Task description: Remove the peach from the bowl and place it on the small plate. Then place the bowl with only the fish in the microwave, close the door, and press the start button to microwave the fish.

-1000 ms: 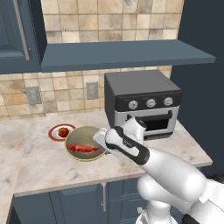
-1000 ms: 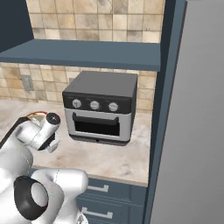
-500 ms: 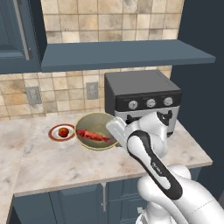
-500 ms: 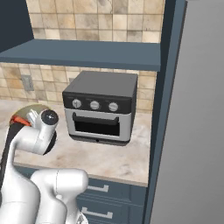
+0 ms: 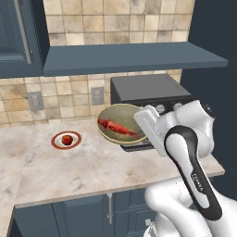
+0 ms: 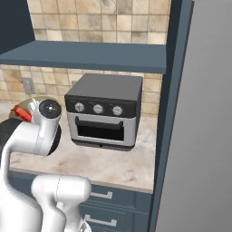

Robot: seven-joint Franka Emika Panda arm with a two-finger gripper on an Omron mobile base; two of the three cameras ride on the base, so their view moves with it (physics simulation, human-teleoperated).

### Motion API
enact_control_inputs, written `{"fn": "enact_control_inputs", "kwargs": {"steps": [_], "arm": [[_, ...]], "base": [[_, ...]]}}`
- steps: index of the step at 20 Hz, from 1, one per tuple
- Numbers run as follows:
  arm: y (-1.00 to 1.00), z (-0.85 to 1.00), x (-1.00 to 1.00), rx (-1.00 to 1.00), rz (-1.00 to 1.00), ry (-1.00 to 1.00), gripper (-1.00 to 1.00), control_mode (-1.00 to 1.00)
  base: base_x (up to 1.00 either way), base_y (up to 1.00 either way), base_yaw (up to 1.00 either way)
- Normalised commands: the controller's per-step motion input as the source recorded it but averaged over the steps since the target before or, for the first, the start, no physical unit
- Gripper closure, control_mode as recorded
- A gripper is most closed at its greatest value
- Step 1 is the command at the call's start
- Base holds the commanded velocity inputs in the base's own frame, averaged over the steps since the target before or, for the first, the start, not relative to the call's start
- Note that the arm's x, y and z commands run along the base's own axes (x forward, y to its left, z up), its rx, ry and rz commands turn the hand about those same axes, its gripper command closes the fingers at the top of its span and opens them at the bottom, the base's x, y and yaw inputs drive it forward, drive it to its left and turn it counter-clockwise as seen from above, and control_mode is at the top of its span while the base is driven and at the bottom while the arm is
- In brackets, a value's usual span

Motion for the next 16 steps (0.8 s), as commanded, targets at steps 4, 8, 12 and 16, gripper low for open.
{"fn": "enact_control_inputs", "kwargs": {"steps": [4,8,12,16], "arm": [[-0.35,0.53,-0.55,0.0,-0.07,0.0,1.0,-1.0],[-0.29,0.16,-0.65,0.0,-0.12,0.0,1.0,-1.0],[-0.3,0.02,-0.59,0.03,-0.14,0.01,1.0,-1.0],[0.0,-0.02,-0.05,0.0,-0.04,0.06,1.0,-1.0]], "base": [[0.0,0.0,0.0],[0.0,0.0,0.0],[0.0,0.0,0.0],[0.0,0.0,0.0]]}}
